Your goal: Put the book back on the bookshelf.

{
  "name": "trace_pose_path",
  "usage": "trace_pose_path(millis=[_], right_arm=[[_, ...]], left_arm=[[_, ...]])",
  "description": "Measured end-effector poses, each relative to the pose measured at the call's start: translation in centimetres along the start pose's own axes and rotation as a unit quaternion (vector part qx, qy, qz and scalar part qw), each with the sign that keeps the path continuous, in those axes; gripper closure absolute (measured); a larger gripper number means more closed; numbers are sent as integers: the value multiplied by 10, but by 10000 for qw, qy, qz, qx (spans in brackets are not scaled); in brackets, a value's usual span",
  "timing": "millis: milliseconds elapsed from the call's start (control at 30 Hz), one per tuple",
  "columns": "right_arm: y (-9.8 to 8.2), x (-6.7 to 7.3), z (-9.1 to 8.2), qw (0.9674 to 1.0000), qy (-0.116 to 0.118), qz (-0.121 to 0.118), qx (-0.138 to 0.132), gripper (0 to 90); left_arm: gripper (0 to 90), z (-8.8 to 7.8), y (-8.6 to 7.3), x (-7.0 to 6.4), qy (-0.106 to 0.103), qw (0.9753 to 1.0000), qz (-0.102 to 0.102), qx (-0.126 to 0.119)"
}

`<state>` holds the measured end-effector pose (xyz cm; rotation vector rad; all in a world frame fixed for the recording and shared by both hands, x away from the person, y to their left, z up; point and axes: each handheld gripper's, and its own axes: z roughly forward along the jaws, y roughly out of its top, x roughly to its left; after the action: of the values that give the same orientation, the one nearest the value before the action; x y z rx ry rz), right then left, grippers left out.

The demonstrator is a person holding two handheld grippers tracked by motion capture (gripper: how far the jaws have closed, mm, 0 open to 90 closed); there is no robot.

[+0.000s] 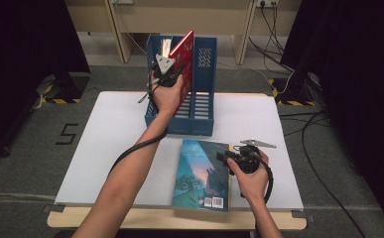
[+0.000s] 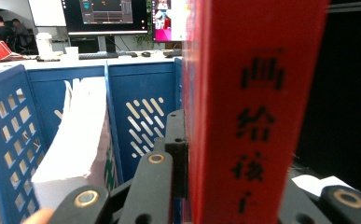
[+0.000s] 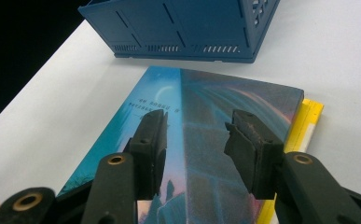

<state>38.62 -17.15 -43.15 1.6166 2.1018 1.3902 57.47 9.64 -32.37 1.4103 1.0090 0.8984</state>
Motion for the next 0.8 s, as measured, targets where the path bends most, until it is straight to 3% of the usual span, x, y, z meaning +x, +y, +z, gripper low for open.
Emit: trace_pose_path(millis=[400, 800], right_arm=[[-1, 0, 1, 10000, -3, -35, 16, 560], [-3, -1, 2, 10000, 8, 13, 61, 559]], left_arm=[[793, 12, -11, 0, 83, 9999, -6, 91], [793, 22, -24, -3, 242, 9994, 130, 193]])
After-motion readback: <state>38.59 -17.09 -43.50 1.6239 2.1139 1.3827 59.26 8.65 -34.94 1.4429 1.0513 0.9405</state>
